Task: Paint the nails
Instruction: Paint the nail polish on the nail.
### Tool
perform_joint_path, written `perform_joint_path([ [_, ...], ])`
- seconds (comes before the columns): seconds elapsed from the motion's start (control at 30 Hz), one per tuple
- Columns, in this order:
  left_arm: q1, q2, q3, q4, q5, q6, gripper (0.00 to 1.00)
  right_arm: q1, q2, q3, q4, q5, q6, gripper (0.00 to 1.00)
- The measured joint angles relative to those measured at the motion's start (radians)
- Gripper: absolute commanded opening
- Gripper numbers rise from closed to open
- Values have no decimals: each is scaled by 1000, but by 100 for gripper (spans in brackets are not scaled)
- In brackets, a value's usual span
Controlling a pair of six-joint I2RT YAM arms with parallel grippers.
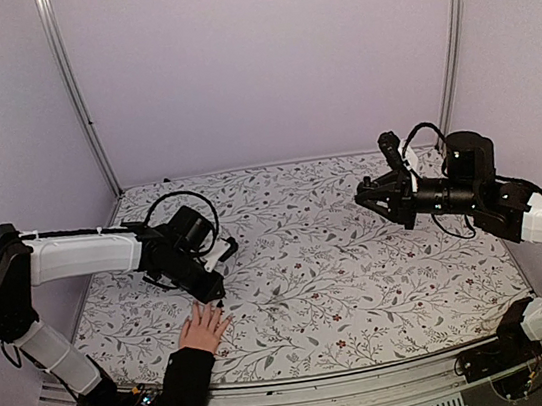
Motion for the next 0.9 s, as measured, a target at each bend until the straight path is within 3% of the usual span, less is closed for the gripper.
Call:
perform_joint_path([
  [0.9,34,0,0,-1,-40,-8,0,0,0,0,0,0,0,0],
])
